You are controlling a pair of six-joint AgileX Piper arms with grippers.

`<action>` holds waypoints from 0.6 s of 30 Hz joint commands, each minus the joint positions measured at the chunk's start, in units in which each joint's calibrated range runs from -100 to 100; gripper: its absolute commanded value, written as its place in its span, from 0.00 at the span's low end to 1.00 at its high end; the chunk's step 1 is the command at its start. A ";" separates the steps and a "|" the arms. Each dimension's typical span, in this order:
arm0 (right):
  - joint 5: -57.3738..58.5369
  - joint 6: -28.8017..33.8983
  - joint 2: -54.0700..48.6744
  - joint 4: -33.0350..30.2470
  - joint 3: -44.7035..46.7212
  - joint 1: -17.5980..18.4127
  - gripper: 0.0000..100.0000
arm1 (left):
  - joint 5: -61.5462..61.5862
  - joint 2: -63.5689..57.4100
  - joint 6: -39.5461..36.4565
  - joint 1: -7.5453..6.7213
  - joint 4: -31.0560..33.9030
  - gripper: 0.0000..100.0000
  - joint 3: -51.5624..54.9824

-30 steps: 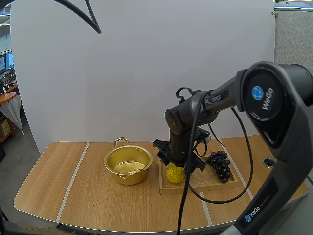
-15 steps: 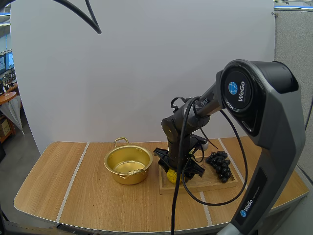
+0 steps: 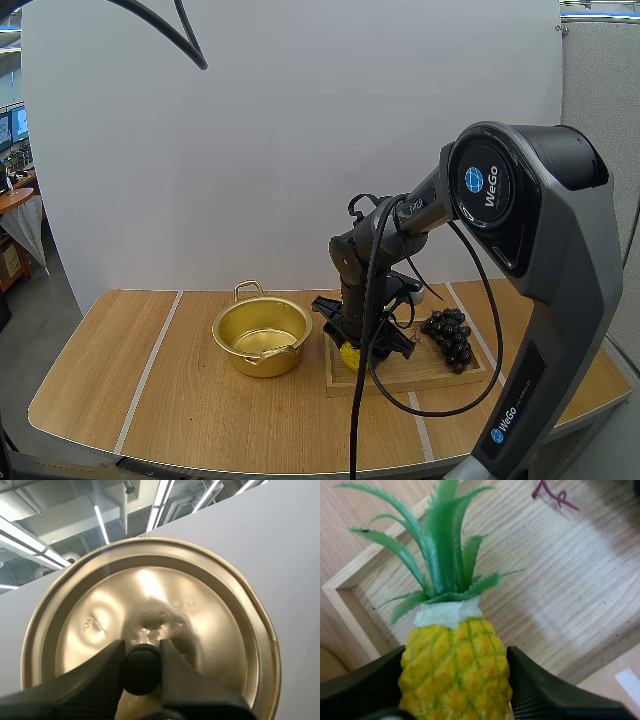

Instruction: Open the pot, put the pineapple inside, and close it

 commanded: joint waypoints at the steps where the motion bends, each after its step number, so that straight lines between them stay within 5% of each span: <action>1: 1.39 0.14 -0.61 0.97 -0.41 0.08 0.00 | -1.93 -0.44 -0.51 -0.20 0.11 0.00 -0.50; 7: 1.41 -2.90 -0.74 0.97 -1.91 0.08 0.00 | -1.93 -0.44 -0.51 -0.20 0.11 0.00 -0.50; 18: 1.24 -27.52 -7.99 1.35 -14.45 4.59 0.00 | -1.93 -0.44 -0.51 -0.20 0.11 0.00 -0.50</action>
